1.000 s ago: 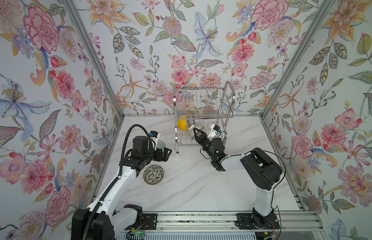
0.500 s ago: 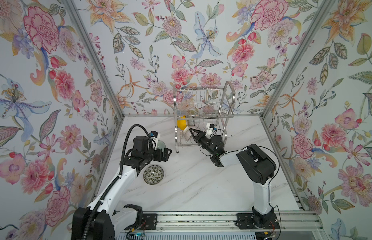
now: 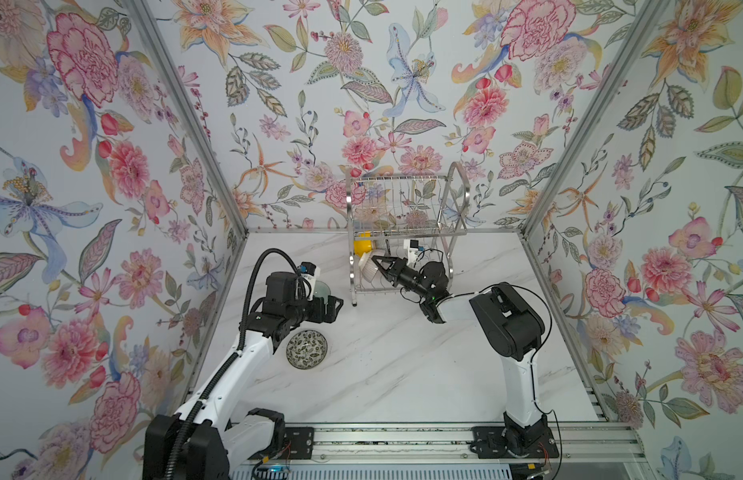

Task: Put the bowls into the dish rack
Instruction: 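Lower the maroon-striped bowl on edge between the rack wires with the right gripper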

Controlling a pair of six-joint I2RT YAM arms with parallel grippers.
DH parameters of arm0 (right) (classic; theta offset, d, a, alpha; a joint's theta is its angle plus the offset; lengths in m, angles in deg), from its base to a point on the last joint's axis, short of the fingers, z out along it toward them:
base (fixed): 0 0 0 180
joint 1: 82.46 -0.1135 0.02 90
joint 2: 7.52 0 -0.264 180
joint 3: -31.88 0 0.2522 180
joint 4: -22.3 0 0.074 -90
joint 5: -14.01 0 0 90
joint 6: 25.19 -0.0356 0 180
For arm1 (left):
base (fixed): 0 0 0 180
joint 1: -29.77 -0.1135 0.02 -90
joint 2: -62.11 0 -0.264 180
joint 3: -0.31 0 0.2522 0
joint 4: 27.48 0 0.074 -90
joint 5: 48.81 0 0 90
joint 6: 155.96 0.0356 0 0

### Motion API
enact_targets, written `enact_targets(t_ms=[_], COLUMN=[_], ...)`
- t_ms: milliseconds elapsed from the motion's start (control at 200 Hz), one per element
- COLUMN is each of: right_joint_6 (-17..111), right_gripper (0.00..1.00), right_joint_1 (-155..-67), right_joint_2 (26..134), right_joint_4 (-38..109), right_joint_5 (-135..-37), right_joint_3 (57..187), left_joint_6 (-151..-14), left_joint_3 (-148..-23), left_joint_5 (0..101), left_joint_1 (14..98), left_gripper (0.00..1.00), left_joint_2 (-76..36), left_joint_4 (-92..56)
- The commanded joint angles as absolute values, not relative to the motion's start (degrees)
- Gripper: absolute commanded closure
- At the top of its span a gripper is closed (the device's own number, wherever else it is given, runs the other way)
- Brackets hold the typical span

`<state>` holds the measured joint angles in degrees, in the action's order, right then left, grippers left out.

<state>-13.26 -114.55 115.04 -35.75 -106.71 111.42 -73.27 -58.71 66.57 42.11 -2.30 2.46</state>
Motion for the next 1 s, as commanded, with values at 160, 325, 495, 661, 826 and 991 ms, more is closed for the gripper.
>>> enact_targets(t_ms=[160, 325, 495, 661, 826, 991], right_joint_6=[-11.54, -11.72, -11.83, -10.29, -9.51, -9.46], right_gripper=[0.95, 0.95, 0.95, 0.94, 0.94, 0.94], right_joint_1=[-112.49, -111.99, -111.9, -111.55, -111.2, -110.79], right_joint_2=[117.24, 118.21, 118.95, 118.71, 119.24, 119.95], right_joint_4=[-37.49, -36.36, -35.48, -33.63, -32.49, -32.44], right_joint_5=[-118.21, -121.16, -122.66, -123.33, -123.93, -124.32], right_joint_3=[117.11, 118.82, 119.89, 119.42, 119.14, 119.03], left_joint_6=[-72.08, -72.1, -72.07, -72.02, -71.99, -71.97], left_joint_3=[-59.12, -59.18, -59.33, -59.33, -59.36, -59.43], left_joint_5=[68.91, 69.3, 69.74, 69.76, 69.75, 69.84], left_joint_1=[42.17, 42.24, 42.19, 42.2, 42.24, 42.2], left_gripper=[0.01, 0.01, 0.01, 0.01, 0.01, 0.01], left_joint_2=[-2.85, -3.18, -3.63, -3.73, -3.9, -4.3], left_joint_4=[1.67, 1.57, 1.6, 1.59, 1.65, 1.65])
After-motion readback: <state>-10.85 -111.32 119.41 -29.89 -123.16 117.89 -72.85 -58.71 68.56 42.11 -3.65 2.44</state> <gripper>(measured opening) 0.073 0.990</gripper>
